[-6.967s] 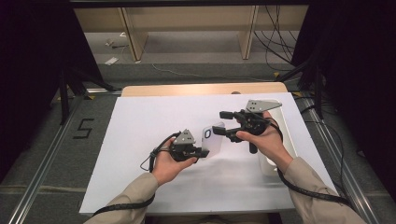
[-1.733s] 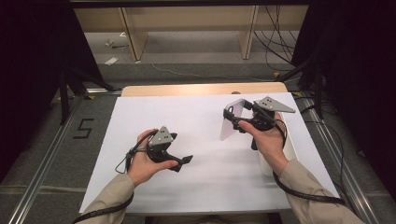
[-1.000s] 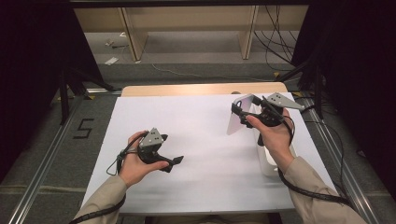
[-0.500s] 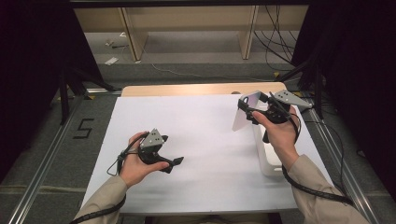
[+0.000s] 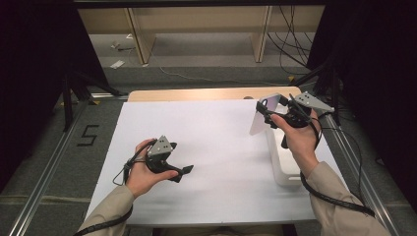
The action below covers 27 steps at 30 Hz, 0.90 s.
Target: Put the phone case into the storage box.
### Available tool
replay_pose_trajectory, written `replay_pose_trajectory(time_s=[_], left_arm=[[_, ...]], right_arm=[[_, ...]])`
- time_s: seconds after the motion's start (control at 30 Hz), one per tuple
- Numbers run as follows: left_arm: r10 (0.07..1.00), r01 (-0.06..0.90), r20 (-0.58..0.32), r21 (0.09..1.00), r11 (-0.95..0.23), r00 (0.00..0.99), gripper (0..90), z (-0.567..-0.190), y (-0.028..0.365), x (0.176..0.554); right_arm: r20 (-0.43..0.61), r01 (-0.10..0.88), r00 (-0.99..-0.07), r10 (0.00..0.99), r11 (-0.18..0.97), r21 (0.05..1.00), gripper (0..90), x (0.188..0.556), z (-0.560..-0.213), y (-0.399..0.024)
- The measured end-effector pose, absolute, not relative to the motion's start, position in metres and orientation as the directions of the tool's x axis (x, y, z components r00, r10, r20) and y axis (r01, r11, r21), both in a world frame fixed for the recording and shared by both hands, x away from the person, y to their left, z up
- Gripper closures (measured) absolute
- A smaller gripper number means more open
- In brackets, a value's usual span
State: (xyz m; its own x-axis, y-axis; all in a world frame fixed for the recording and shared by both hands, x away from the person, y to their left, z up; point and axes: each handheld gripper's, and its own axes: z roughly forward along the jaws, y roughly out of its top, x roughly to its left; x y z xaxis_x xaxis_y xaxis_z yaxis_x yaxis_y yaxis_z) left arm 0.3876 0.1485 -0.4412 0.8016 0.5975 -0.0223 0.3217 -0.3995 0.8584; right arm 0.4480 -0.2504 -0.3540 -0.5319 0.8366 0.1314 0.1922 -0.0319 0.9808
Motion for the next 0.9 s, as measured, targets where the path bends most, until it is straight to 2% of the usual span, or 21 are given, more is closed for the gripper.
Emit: replay_pose_trajectory(time_s=[0.9], left_arm=[[0.601, 0.321, -0.024, 0.863, -0.391, 0.799, 0.0, -0.44, 0.149, 0.387]], right_arm=[[0.131, 0.179, -0.463, 0.877, -0.053, 0.982, 17.9, 0.454, -0.349, -0.274]])
